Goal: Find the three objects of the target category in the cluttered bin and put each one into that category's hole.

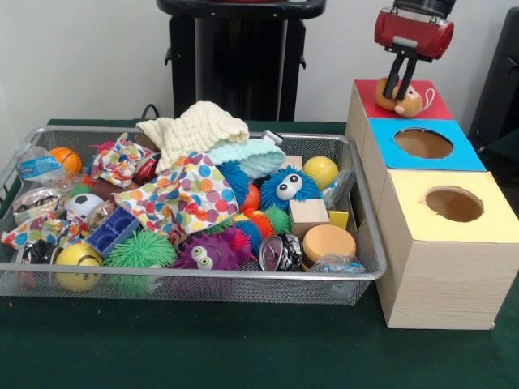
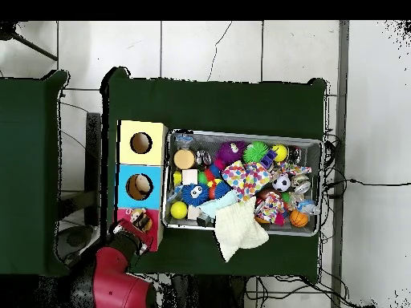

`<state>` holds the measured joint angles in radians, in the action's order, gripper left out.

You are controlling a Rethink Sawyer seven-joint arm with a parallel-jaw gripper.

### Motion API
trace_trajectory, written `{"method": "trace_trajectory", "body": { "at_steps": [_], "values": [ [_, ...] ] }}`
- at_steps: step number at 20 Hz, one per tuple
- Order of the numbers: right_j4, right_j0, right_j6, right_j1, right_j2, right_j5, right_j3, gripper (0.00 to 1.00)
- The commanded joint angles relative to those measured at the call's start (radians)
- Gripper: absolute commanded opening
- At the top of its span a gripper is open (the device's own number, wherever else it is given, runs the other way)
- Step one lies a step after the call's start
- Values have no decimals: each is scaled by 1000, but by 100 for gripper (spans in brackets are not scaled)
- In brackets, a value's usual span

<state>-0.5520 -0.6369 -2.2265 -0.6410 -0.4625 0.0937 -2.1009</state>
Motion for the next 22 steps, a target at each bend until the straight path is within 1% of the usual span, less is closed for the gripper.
{"method": "trace_trajectory", "body": {
  "at_steps": [1,3,9,22],
  "values": [
    [21,25,-212,82,165,39,-69,0],
    [8,16,-213,80,161,34,-70,0],
    [2,12,-212,87,162,41,-70,0],
    [4,6,-210,77,162,34,-76,0]
  ]
}}
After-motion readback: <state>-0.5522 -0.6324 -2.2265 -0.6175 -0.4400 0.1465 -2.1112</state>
